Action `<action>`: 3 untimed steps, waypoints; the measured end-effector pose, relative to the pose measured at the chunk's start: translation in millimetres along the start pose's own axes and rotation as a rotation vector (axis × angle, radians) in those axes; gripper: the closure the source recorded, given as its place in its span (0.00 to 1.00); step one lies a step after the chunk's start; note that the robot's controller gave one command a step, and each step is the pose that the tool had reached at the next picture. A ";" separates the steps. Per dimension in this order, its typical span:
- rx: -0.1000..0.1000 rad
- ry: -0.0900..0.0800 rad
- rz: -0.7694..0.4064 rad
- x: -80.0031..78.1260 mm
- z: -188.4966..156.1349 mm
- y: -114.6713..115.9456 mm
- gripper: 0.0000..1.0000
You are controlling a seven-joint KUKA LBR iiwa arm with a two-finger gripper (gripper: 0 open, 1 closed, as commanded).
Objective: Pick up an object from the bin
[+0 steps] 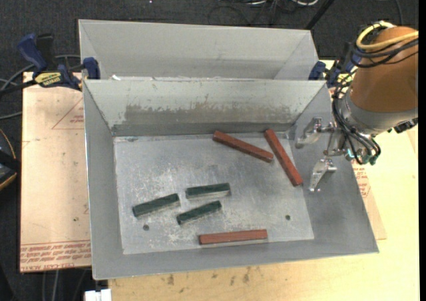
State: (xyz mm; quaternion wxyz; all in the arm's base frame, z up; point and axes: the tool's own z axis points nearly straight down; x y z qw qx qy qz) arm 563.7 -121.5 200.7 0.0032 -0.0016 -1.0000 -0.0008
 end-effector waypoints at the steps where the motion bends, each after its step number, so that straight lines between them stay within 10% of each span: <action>1: 0.001 -0.004 -0.001 -0.7 -2.9 0.3 0.00; 2: 0.001 -0.006 -0.086 -14.4 -46.4 0.0 0.00; 3: 0.005 -0.021 -0.127 -44.8 -18.6 32.7 0.00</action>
Offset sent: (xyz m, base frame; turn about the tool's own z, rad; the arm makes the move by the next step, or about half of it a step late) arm 0.0324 -0.0022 0.1061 -0.2013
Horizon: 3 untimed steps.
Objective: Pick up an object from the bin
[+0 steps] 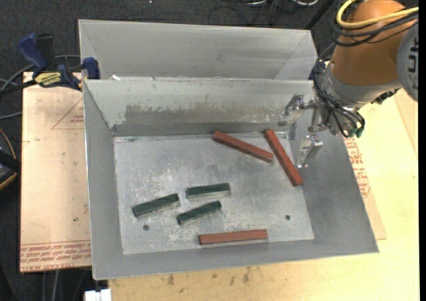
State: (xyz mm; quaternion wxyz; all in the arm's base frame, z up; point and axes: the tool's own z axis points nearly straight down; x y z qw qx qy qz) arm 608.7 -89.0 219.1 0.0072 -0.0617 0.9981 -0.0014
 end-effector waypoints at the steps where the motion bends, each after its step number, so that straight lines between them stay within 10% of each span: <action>1: -0.005 0.007 0.027 -15.7 62.7 9.0 0.00; 2: -0.004 0.015 0.000 -22.1 106.2 49.0 0.00; 3: -0.005 -0.007 0.247 -45.9 133.1 6.0 1.00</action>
Offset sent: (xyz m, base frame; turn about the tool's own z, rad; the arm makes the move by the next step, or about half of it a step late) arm 0.0190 0.0725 -0.1166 -0.0271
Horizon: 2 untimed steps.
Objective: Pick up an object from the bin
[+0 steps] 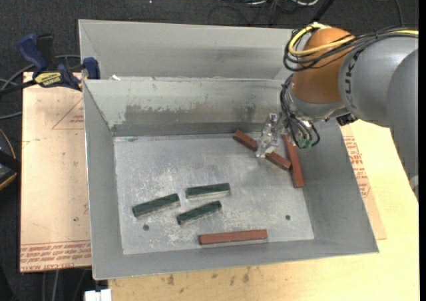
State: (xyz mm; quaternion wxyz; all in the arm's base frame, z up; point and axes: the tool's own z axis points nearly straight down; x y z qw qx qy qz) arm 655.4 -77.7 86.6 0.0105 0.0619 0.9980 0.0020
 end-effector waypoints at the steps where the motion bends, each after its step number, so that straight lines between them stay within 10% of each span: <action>1: 0.005 0.011 -0.001 4.2 6.6 -2.0 0.00; 2: 0.005 0.009 0.000 3.9 6.6 -1.8 1.00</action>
Offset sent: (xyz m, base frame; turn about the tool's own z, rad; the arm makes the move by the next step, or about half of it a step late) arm 0.0000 0.0000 0.0000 0.0000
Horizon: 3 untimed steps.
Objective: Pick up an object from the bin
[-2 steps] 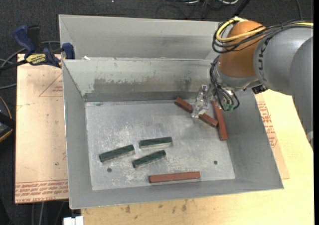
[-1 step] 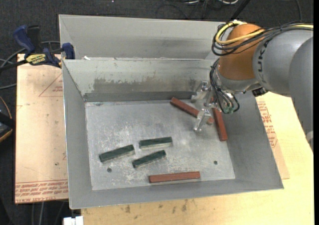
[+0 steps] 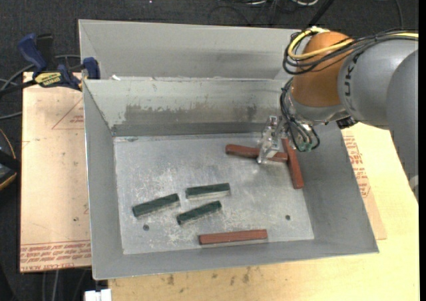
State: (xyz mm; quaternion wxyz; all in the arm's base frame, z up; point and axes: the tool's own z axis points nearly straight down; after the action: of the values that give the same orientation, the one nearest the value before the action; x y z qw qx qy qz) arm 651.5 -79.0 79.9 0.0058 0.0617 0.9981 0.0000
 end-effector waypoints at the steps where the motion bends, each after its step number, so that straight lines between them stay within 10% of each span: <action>1: 0.000 0.000 0.000 0.0 0.0 0.0 1.00; 3: 0.000 0.006 -0.017 1.7 -47.0 0.4 1.00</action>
Offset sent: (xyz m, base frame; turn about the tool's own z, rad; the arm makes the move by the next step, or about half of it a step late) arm 0.0028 0.0252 0.1456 -0.0107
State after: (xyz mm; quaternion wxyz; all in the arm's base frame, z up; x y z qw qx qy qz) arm 649.3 -78.3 126.9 0.0026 0.0532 0.9986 0.0001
